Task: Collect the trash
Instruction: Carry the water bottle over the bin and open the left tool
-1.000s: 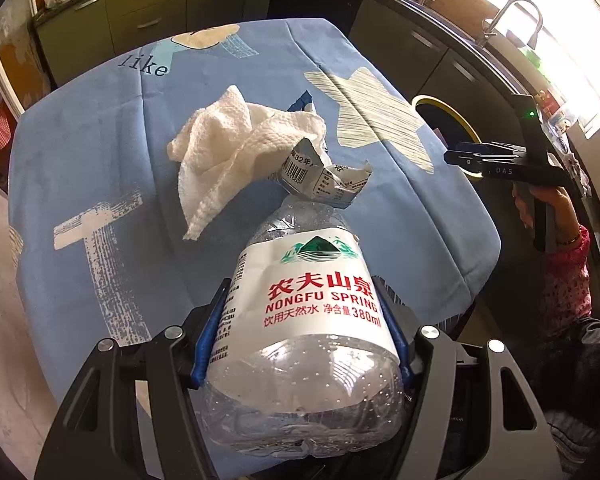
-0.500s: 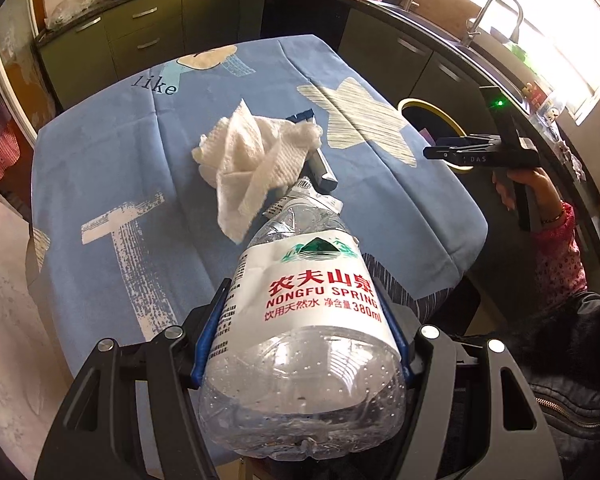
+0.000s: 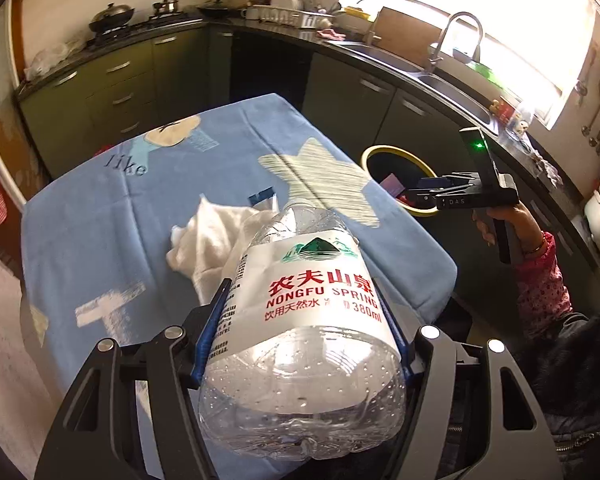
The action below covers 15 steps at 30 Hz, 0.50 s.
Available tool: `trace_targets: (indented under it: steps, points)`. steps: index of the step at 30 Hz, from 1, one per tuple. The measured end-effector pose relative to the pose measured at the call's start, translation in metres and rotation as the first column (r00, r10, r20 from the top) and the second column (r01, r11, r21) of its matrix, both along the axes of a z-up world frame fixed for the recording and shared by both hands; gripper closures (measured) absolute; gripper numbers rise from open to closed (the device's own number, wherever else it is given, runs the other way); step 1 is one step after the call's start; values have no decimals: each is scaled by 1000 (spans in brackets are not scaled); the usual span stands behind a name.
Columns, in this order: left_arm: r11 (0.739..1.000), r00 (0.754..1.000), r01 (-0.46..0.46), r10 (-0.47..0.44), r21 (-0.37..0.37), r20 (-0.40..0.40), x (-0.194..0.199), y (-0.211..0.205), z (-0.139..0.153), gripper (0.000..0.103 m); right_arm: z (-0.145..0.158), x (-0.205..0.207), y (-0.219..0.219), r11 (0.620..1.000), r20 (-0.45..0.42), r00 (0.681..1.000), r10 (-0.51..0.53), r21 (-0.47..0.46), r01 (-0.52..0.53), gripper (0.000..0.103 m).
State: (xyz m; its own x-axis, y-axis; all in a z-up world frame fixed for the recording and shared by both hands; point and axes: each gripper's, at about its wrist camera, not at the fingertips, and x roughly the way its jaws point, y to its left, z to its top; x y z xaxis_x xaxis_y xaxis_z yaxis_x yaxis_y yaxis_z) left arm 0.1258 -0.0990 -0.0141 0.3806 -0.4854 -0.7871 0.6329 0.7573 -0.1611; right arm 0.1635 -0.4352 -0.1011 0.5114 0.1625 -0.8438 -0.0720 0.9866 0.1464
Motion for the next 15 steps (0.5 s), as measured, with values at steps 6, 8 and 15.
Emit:
trace_targets:
  steps: [6,8,15]
  points:
    - [984,984,180,-180,3,-12,31,-92,-2,38,3,-28,-66,987,22,987,-159,17,159,37]
    - [971,971,237,-237,1,-26,42,-127,-4,38,1,-38,-89,977,22,977,-212,31,211,37]
    - [921,920,387,-382,49,-87,84,-267,-33,37,-16,-61,-138,949,2,951,-308,72,307,37]
